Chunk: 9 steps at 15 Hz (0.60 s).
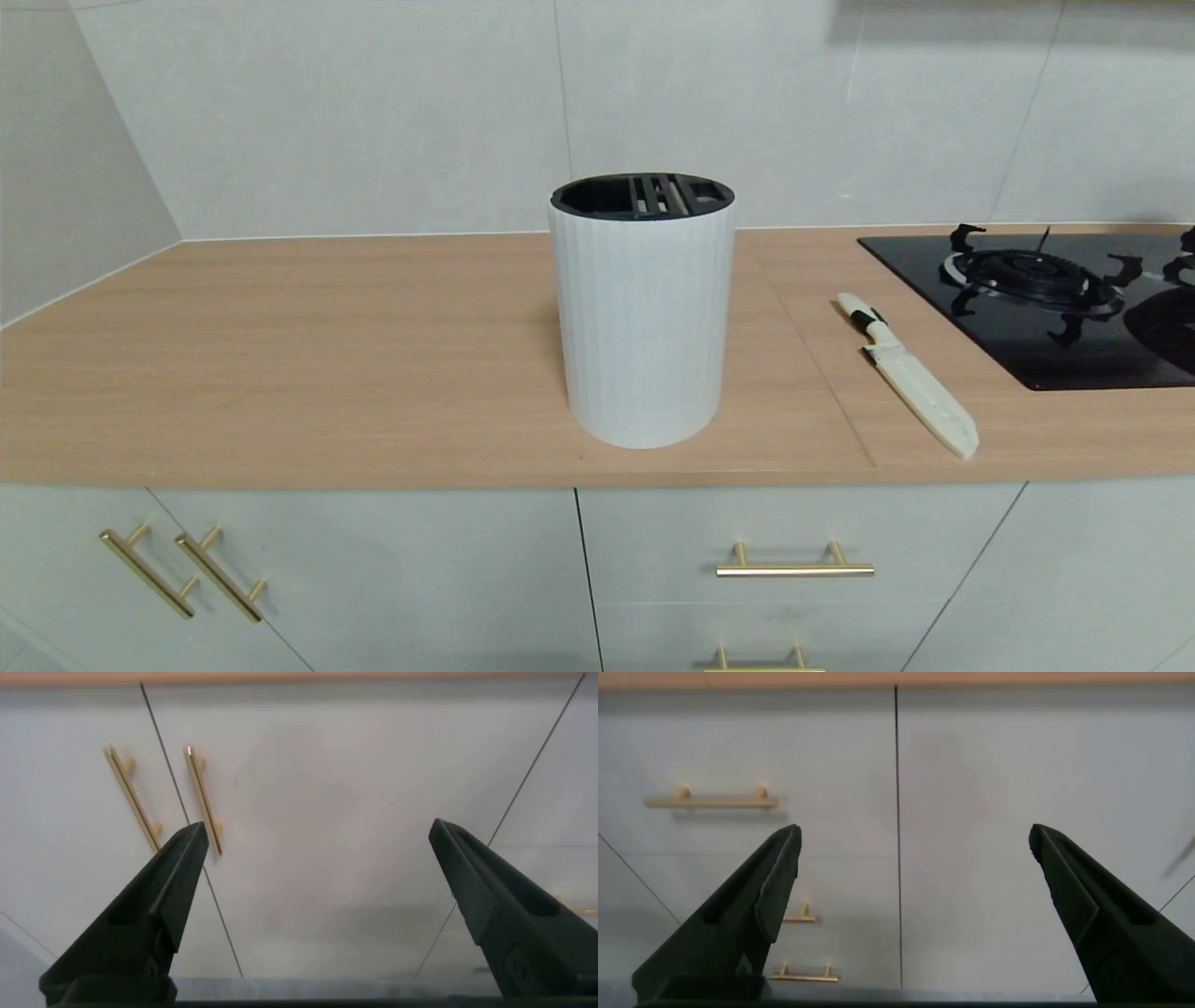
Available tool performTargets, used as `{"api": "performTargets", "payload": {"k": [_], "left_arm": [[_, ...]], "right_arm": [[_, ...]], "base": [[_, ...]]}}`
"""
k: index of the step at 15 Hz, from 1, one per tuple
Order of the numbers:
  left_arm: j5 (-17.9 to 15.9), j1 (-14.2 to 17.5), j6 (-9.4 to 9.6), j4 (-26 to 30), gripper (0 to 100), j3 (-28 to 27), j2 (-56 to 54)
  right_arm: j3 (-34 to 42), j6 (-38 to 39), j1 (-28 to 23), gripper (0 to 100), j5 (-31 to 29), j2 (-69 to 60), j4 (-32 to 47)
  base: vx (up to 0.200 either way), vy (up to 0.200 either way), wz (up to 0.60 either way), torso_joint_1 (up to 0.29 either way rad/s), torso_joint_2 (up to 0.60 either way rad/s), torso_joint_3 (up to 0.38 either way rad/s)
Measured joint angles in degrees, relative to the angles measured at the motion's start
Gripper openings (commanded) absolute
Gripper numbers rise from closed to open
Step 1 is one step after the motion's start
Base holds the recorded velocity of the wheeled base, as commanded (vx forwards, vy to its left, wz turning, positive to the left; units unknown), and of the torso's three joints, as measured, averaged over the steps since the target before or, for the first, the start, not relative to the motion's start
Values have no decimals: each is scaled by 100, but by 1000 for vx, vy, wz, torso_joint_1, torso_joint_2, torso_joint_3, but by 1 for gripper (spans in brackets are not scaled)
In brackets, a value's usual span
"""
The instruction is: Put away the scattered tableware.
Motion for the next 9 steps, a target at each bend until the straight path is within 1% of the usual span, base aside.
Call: {"api": "performTargets", "payload": {"k": [5, 9], "left_arm": [[0, 0, -4, 0, 100, 0, 0], [0, 0, -4, 0, 100, 0, 0]], "right_arm": [[0, 0, 2, 100, 0, 0, 0], [0, 0, 2, 100, 2, 0, 0]], "base": [[0, 0, 0, 200, -492, -291], [0, 0, 0, 225, -514, -288]]}}
